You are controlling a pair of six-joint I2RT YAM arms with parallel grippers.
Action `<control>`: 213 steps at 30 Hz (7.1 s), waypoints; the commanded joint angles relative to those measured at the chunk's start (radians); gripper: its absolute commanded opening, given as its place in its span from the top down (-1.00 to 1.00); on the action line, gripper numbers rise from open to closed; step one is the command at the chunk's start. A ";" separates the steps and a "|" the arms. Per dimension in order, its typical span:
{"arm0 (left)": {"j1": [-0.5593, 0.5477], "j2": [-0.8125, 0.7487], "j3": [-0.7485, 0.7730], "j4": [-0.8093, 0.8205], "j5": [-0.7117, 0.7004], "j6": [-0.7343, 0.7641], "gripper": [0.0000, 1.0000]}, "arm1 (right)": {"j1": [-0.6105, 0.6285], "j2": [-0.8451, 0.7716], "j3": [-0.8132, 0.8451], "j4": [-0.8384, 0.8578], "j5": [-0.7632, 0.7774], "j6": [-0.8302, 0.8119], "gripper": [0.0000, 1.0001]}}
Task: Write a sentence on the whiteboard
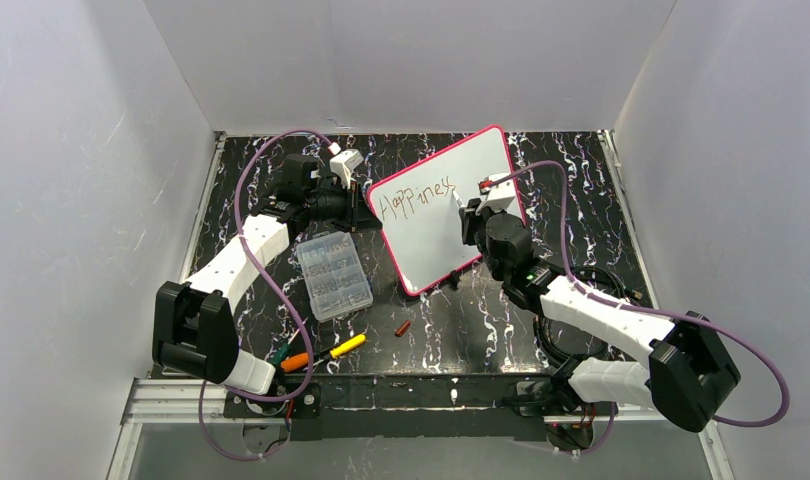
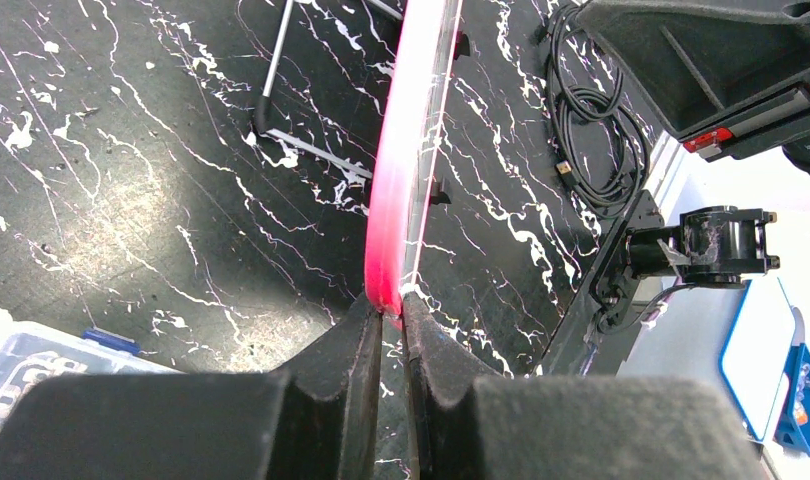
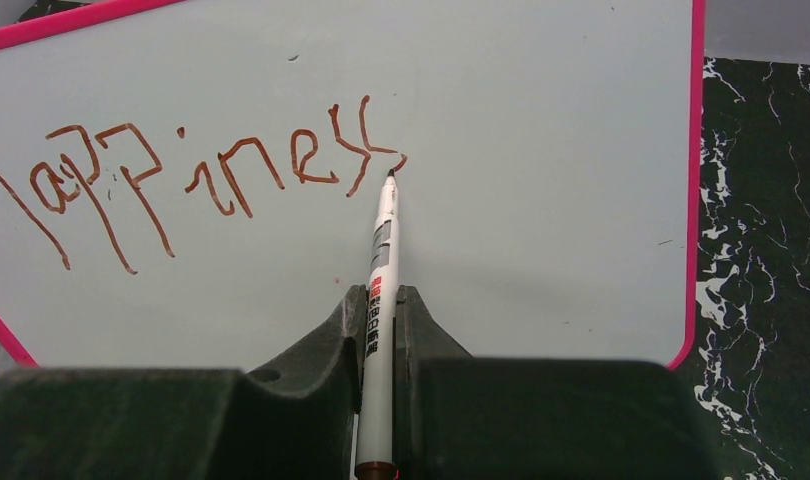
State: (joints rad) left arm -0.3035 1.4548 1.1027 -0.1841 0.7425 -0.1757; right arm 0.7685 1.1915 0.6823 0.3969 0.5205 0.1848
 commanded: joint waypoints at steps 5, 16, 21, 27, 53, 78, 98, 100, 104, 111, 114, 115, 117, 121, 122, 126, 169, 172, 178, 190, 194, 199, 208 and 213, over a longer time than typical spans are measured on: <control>-0.006 -0.059 0.007 -0.018 0.024 0.020 1.00 | 0.009 -0.080 0.003 -0.010 0.038 -0.001 0.97; -0.006 -0.060 0.006 -0.019 0.024 0.021 1.00 | -0.070 -0.052 0.084 -0.006 0.018 -0.044 0.97; -0.006 -0.058 0.007 -0.018 0.024 0.020 1.00 | -0.106 -0.021 0.105 0.014 -0.027 -0.049 0.97; -0.006 -0.057 0.007 -0.018 0.026 0.019 1.00 | -0.125 0.001 0.115 0.031 -0.052 -0.058 0.97; -0.006 -0.060 0.009 -0.018 0.029 0.019 1.00 | -0.151 -0.038 0.039 -0.042 -0.066 -0.038 0.97; -0.006 -0.059 0.006 -0.018 0.027 0.019 1.00 | -0.150 0.001 0.108 0.030 -0.081 -0.073 0.97; -0.006 -0.058 0.008 -0.018 0.028 0.019 1.00 | -0.150 0.018 0.077 0.025 -0.071 -0.057 0.97; -0.006 -0.058 0.008 -0.018 0.026 0.018 1.00 | -0.150 0.013 0.068 0.015 -0.069 -0.052 0.97; -0.006 -0.060 0.007 -0.018 0.026 0.018 1.00 | -0.150 0.002 0.042 -0.001 -0.073 -0.036 0.97; -0.006 -0.061 0.008 -0.018 0.030 0.017 1.00 | -0.150 -0.028 -0.002 -0.020 -0.076 -0.014 0.97; -0.005 -0.062 0.008 -0.018 0.029 0.017 1.00 | -0.150 -0.040 0.002 -0.024 -0.072 -0.019 0.97; -0.006 -0.062 0.007 -0.018 0.029 0.017 1.00 | -0.150 -0.046 0.006 -0.023 -0.071 -0.019 0.97; -0.006 -0.060 0.007 -0.018 0.028 0.017 1.00 | -0.150 -0.060 0.017 -0.020 -0.072 -0.021 0.97; -0.005 -0.060 0.008 -0.018 0.029 0.017 1.00 | -0.150 -0.082 0.044 0.004 -0.067 -0.033 0.97; -0.006 -0.059 0.007 -0.018 0.029 0.017 1.00 | -0.150 -0.081 0.052 0.011 -0.062 -0.040 0.97; -0.007 -0.059 0.008 -0.018 0.029 0.016 1.00 | -0.150 -0.052 0.092 0.038 -0.058 -0.069 0.97; -0.006 -0.060 0.008 -0.018 0.029 0.018 1.00 | -0.175 0.023 0.116 0.042 -0.067 -0.099 0.97; -0.006 -0.060 0.008 -0.018 0.029 0.018 1.00 | -0.176 0.035 0.117 0.043 -0.072 -0.099 0.97; -0.005 -0.060 0.008 -0.018 0.029 0.019 1.00 | -0.181 0.042 0.116 0.035 -0.074 -0.099 0.97; -0.006 -0.062 0.008 -0.018 0.029 0.017 1.00 | -0.183 0.013 0.048 -0.013 -0.087 -0.061 0.97; -0.006 -0.062 0.008 -0.018 0.031 0.017 1.00 | -0.183 -0.001 0.026 -0.029 -0.094 -0.053 0.97; -0.006 -0.062 0.008 -0.018 0.031 0.017 1.00 | -0.182 -0.016 0.017 -0.032 -0.093 -0.048 0.97; -0.006 -0.060 0.007 -0.018 0.031 0.017 1.00 | -0.183 0.011 0.058 0.042 -0.095 -0.054 0.97; -0.006 -0.059 0.007 -0.018 0.030 0.016 1.00 | -0.183 0.031 0.086 0.066 -0.102 -0.066 0.97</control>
State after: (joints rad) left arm -0.3042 1.4506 1.1027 -0.1879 0.7471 -0.1757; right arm 0.5892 1.2064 0.7105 0.3790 0.4343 0.1265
